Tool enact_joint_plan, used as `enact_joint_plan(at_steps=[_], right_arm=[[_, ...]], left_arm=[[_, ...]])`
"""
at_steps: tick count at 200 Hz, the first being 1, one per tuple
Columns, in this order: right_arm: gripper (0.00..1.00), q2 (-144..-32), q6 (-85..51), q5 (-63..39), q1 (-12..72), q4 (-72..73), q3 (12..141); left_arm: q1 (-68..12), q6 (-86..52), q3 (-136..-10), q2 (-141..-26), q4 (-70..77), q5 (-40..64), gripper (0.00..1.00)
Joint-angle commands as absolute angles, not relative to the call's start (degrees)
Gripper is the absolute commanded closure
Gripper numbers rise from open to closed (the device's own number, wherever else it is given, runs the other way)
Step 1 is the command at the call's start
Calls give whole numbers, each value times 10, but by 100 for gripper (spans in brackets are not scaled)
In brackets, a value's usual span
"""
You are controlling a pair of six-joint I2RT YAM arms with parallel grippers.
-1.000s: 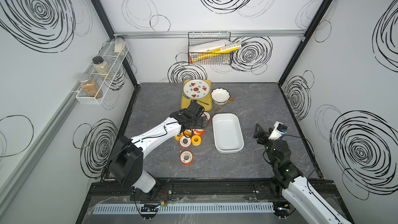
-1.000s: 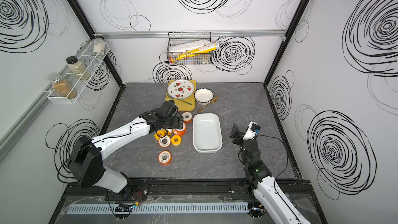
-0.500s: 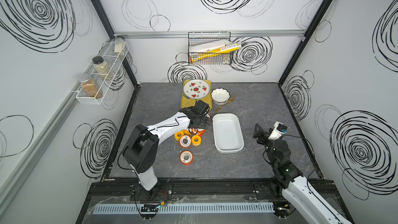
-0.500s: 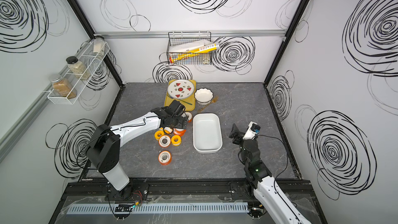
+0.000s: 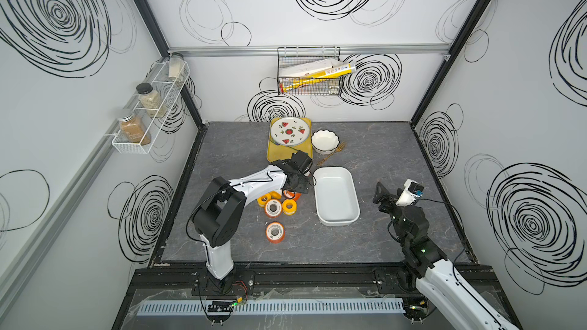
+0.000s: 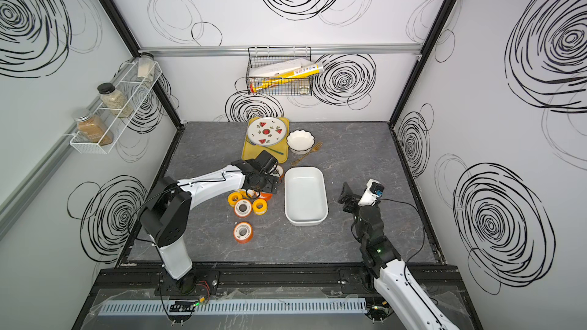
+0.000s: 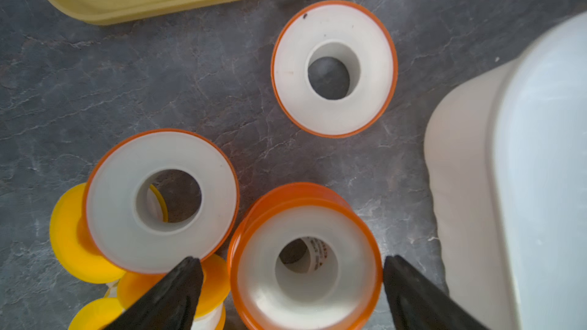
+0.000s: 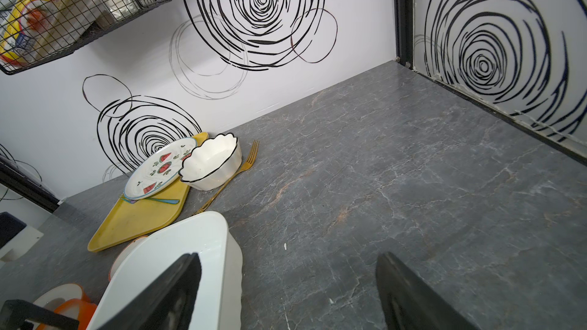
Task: Put the sealing tape into the storage box
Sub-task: Pick up the sealing tape at the center of the board.
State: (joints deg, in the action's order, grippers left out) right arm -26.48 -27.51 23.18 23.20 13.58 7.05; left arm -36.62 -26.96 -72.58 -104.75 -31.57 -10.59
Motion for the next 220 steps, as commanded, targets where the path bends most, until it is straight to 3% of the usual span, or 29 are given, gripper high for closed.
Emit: enact_joint_plan(at_steps=[1,144,220], right_arm=[[10,-267,-276,241,236,134,72],[11,-260,-276,243,235,129,71],[11,-259,-276,244,235,130,70]], left_arm=[[-371,-267,-733,-1056,-304,-118,7],[-373,-271,-734,-1073,-297,-115,15],[-373,-273,-741,-1068,-306,-127,27]])
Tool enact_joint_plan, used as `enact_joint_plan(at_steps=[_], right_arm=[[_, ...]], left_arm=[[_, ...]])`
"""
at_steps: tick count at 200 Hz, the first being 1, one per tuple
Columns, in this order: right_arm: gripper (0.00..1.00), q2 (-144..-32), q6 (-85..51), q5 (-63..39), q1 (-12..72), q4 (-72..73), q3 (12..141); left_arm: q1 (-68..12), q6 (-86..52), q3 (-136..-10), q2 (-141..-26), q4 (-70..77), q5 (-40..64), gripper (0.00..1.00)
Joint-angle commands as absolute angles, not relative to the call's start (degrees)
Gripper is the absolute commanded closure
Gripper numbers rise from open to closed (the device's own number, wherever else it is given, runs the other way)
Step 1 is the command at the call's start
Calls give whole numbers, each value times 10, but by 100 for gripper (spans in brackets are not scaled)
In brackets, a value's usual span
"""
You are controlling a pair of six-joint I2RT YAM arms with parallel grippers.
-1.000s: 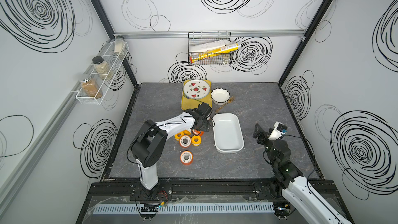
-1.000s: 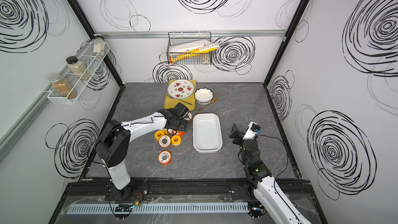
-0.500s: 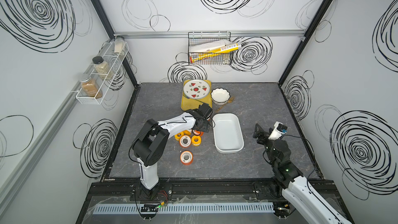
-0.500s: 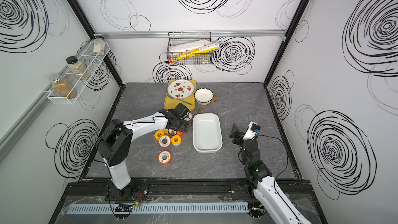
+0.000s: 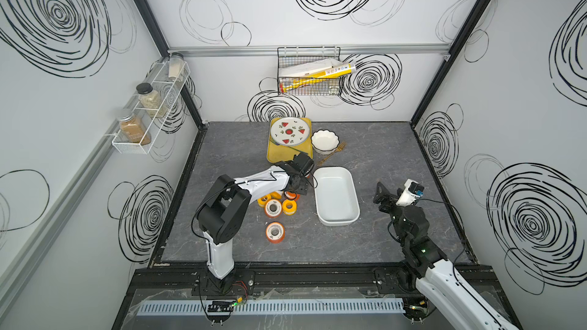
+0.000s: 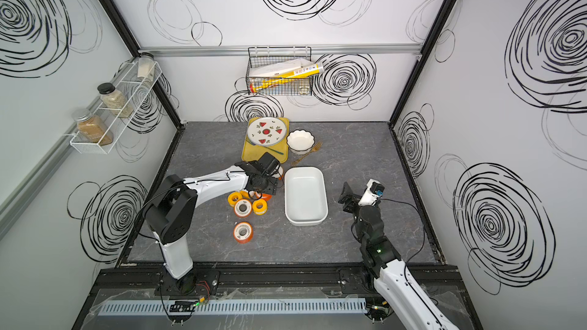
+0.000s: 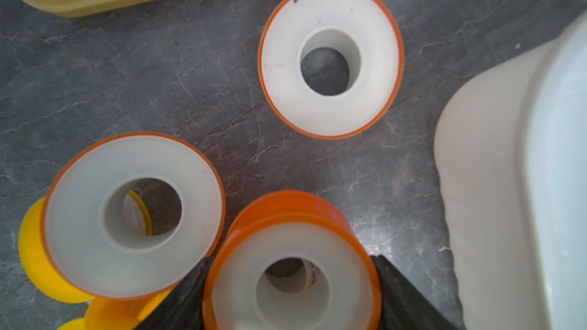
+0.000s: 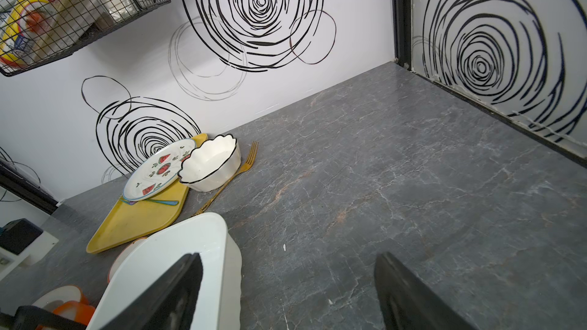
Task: Put the sealing tape into the storage box
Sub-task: Pick up the sealing tape at the center of the board.
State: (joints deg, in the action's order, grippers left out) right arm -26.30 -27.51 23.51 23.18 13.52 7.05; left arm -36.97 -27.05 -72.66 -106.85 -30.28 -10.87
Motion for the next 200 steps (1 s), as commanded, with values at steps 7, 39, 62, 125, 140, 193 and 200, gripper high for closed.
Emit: enact_joint_plan(at_steps=[7,39,62,125,140,193,200], right_arm=[[11,-258,-276,244,235,130,70],[11,-261,-276,244,235,131,70],[11,-261,-276,245,235,131,70],[11,-264,-276,245,235,132,70],[11,-264,-276,244,235,132,70],[11,-260,-291,247,235,130,69],[11,-258,-291,247,235,128,69]], left_arm=[[-373,-274,-742,-1064,-308,-130,27],[-373,-276,-744,-1039,-315,-141,29],[-373,-277,-750,-1019,-324,-142,30],[-410,-270,-822,-988,-355,-120,31],[-429,-268,-852,-1003,-357,-108,32],[-484,-273,-958,-1103,-347,-79,33],[-487,-275,-967,-1119,-344,-75,33]])
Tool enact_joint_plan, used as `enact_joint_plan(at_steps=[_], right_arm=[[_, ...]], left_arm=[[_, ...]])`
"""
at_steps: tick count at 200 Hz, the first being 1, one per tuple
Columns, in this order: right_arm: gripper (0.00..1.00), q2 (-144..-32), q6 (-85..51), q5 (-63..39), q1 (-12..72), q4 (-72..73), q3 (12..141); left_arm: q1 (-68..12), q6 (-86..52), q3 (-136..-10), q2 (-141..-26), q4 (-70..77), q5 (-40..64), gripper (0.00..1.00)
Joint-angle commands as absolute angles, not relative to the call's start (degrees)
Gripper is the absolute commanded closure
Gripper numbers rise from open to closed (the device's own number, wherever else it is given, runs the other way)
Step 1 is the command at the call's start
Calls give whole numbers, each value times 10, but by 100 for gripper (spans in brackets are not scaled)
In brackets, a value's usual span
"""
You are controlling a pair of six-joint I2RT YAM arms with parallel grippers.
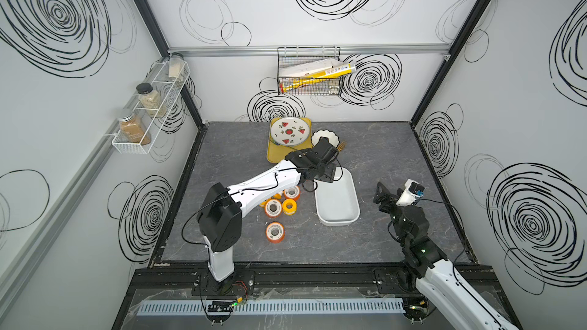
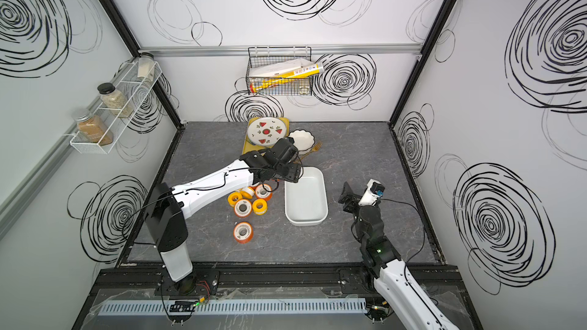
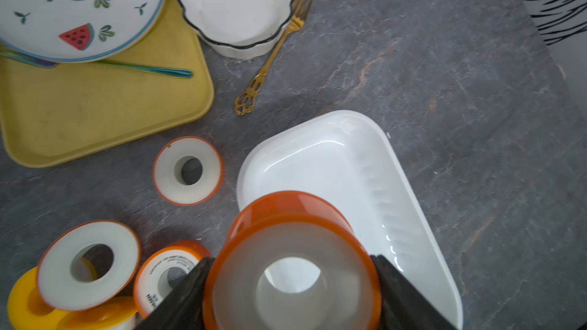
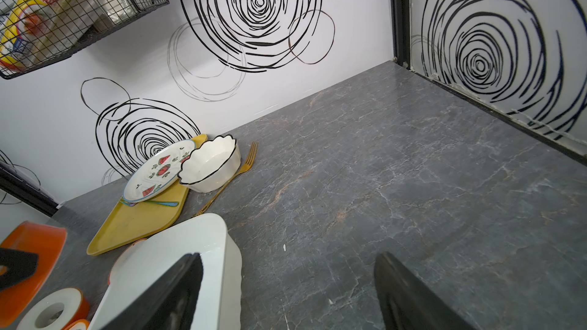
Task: Put the sealing tape into the storage box
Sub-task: Pick up the sealing tape at the center of the board, then place the sealing tape in the storage box.
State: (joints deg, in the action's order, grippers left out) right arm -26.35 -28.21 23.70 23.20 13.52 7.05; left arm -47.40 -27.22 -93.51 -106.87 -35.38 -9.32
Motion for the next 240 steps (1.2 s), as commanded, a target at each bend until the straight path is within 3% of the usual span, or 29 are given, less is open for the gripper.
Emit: enact_joint_plan(at_steps=[1,115,240], right_arm=[[11,-258,-291,247,236,128,69],[11,-261,-291,247,235,130,70],[11,-268,-290,244,235,133,72]], left_arm=[[-488,-275,-968,-1120,-343,-74,33],[-497,-303,-1035,-1282,-273,-70,34],[-485,-295,-1112,-1356,-284,-91,30]])
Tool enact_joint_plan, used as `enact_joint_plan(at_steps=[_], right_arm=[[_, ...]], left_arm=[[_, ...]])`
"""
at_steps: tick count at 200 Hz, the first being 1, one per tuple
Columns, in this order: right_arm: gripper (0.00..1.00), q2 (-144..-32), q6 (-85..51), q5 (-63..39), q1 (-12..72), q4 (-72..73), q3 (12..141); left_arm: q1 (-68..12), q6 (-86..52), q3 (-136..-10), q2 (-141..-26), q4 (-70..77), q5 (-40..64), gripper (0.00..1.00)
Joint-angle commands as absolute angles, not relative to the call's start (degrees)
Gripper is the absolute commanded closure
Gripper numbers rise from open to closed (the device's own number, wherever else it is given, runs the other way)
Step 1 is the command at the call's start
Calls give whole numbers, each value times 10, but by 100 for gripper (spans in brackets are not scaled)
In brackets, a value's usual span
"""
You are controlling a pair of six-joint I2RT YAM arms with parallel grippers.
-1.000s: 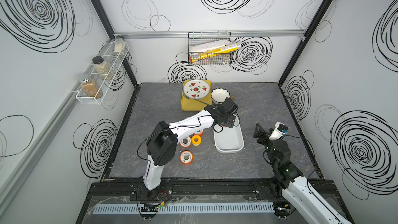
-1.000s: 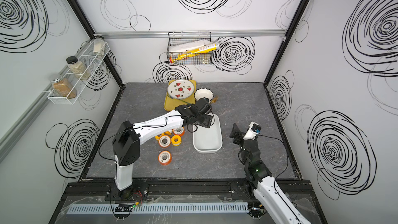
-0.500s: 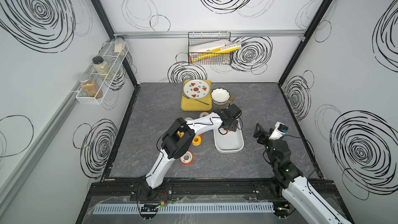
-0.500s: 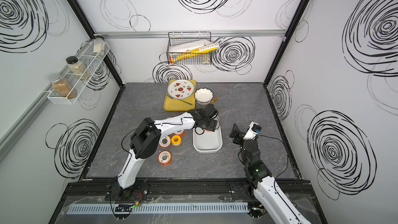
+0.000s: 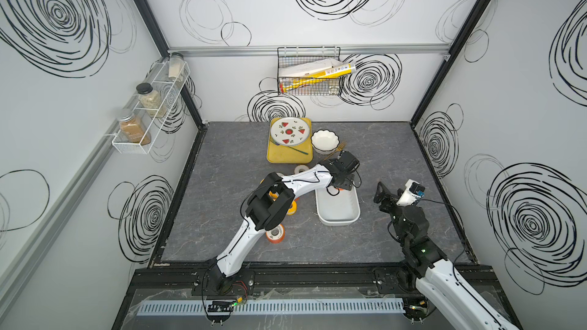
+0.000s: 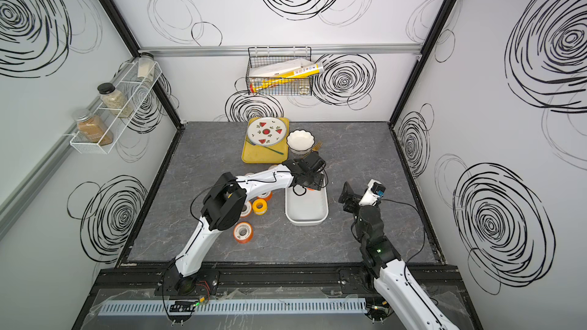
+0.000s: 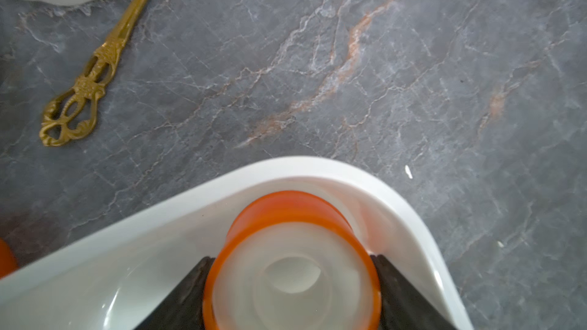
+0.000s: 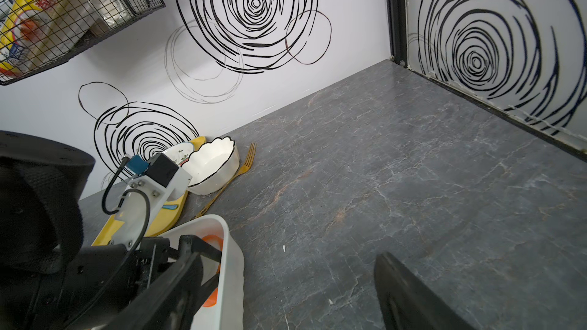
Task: Put the sealing tape into the storage box
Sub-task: Place the sealing tape in the storage box.
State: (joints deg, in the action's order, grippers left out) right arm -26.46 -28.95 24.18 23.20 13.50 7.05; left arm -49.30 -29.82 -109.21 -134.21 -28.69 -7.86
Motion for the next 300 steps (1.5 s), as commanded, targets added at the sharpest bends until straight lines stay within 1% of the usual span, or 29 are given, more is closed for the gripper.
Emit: enact_joint_plan(at_steps=[1,25,76,87,127,172,207,247,300], right_arm=[[11,-269,-289,244,235,133,72],[11,-271,-289,245,235,134,72],[11,-275,-289,243,235,135,73],[11,-275,-289,244,235,135,73],[11,-274,-289,244,235,135,72],[11,-274,-290,245,235,135,72],[11,-272,-290,246,235,134,72],[10,-266,-292,249,235,130,71],[10,-258,-293,252,235,128,69]], left_arm=[[-485,-295,-1112,-1356,-284,-91,30],[-484,-294,-1115,-1358,-286,-90,26],[-484,-288,-1118,-1352,-290,-87,9],[-484,-288,-1118,-1348,-291,-85,7],[-486,-287,-1115,-1319,-298,-83,7],[-489,-284,-1081,-1233,-294,-93,7],[-487,-279,-1029,-1136,-300,-122,7],[-478,-280,-924,-1004,-294,-128,7],[-456,-272,-792,-829,-302,-167,6]])
